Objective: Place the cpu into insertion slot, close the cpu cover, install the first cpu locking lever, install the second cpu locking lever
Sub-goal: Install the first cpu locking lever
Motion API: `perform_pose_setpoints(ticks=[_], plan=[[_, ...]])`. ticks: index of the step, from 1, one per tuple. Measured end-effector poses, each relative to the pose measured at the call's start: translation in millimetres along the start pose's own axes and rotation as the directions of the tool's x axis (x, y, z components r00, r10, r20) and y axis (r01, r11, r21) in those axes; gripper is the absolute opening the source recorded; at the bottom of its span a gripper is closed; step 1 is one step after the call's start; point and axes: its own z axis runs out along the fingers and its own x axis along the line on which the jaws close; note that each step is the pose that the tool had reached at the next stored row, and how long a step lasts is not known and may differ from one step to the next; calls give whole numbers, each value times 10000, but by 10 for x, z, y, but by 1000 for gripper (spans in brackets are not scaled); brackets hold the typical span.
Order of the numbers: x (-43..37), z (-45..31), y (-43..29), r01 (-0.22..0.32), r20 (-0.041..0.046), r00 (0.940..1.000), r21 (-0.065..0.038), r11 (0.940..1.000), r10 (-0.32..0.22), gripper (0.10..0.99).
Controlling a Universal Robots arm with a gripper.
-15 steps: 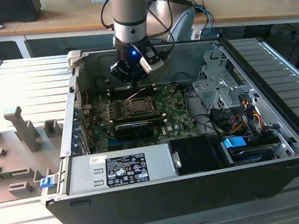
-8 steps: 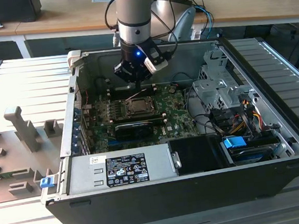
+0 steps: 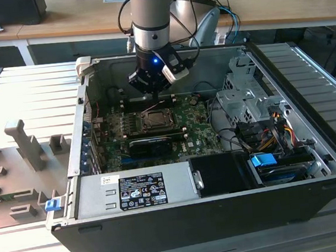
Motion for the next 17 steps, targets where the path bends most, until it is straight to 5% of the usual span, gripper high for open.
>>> perform_pose_setpoints(ticks=[17], plan=[[-85, 76, -22, 6, -3, 10000, 72, 10000, -6, 106]])
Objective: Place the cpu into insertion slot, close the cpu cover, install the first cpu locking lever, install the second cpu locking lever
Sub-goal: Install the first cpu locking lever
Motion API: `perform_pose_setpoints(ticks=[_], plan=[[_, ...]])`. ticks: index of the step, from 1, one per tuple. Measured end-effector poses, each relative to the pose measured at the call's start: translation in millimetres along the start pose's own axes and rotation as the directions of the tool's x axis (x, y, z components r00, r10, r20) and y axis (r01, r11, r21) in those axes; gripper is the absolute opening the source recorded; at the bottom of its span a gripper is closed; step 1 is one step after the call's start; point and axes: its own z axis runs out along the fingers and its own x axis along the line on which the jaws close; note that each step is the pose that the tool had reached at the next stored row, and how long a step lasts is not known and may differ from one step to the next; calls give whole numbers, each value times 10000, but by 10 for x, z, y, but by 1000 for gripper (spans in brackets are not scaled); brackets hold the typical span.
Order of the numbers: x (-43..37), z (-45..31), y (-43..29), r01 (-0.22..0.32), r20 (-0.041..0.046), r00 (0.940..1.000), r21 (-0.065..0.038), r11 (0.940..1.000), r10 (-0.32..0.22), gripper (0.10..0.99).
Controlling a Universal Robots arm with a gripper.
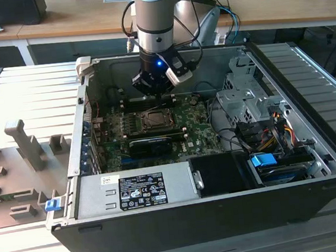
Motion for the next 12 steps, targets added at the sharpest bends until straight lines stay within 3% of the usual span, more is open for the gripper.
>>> perform_pose_setpoints(ticks=[6, 12], plan=[[-17, 50, -4, -1, -1, 10000, 27, 10000, 1, 106], [-21, 98, -8, 4, -10, 10000, 254, 9997, -4, 106]])
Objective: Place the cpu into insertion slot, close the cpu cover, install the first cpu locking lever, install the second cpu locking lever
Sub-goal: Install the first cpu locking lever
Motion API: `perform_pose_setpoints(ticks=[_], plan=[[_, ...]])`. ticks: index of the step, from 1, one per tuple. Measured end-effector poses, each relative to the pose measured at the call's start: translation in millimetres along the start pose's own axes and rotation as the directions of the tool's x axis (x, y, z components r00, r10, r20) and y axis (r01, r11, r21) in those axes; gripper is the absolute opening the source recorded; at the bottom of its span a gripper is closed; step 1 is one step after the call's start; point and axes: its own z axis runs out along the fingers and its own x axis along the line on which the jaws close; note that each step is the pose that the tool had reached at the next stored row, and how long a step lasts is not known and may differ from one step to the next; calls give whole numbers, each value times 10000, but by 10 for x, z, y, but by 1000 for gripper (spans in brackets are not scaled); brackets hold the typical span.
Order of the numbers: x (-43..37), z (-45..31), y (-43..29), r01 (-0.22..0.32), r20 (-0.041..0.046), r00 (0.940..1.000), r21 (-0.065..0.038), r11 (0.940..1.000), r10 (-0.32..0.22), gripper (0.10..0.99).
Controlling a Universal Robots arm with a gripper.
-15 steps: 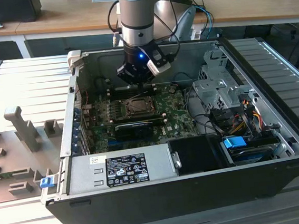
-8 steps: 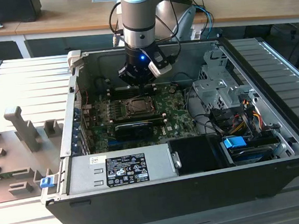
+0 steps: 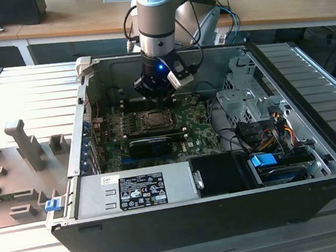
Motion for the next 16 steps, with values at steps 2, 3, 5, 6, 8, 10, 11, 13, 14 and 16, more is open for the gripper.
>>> perform_pose_setpoints(ticks=[2, 3, 5, 6, 8, 10, 11, 13, 14, 16], plan=[[-1, 12, 0, 2, -3, 10000, 69, 10000, -2, 106], [-1, 16, -1, 3, -5, 10000, 103, 9999, -3, 106], [-2, 28, -1, 3, -6, 10000, 176, 9998, -3, 106], [-3, 38, -1, 4, -9, 10000, 212, 9998, -4, 106], [-3, 46, -4, 3, -8, 10000, 151, 9999, -3, 106], [-6, 51, -2, 2, -1, 10000, 26, 10000, -2, 106], [-6, 51, -2, 1, 0, 10000, 7, 10000, -1, 106], [-7, 15, 0, 0, 3, 10000, 3, 10000, 0, 106], [-8, -30, 2, 1, 1, 10000, 9, 10000, -1, 106], [-9, -106, 5, 2, -1, 10000, 23, 10000, -2, 106]])
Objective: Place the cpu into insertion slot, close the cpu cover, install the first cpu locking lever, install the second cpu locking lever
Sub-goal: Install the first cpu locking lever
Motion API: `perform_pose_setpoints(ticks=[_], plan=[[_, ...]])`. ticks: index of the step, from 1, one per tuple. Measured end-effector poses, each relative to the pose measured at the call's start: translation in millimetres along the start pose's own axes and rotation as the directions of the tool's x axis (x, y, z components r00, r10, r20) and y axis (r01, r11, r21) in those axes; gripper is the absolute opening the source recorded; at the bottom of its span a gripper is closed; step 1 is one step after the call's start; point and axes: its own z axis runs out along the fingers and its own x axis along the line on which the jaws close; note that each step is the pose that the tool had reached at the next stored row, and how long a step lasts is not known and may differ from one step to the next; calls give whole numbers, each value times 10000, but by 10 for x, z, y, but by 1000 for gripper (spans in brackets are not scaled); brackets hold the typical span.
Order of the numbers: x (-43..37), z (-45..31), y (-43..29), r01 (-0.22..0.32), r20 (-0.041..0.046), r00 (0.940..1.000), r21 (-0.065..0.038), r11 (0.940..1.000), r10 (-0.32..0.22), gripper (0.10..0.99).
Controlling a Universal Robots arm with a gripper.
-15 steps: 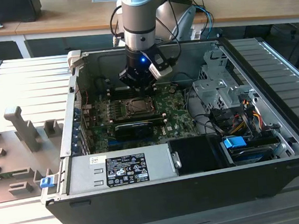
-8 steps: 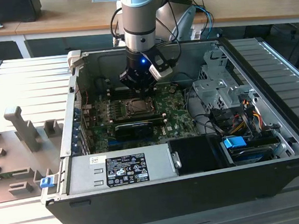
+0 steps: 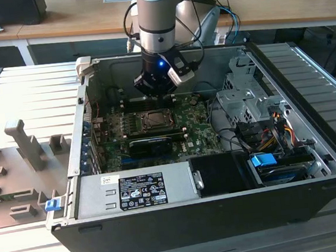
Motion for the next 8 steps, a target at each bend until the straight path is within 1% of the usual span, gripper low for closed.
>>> perform_pose_setpoints(ticks=[1, 8], plan=[[0, -39, 2, -1, 0, 10000, 12, 10000, 1, 106], [1, -43, -23, -1, 0, 10000, 21, 10000, 1, 106]])
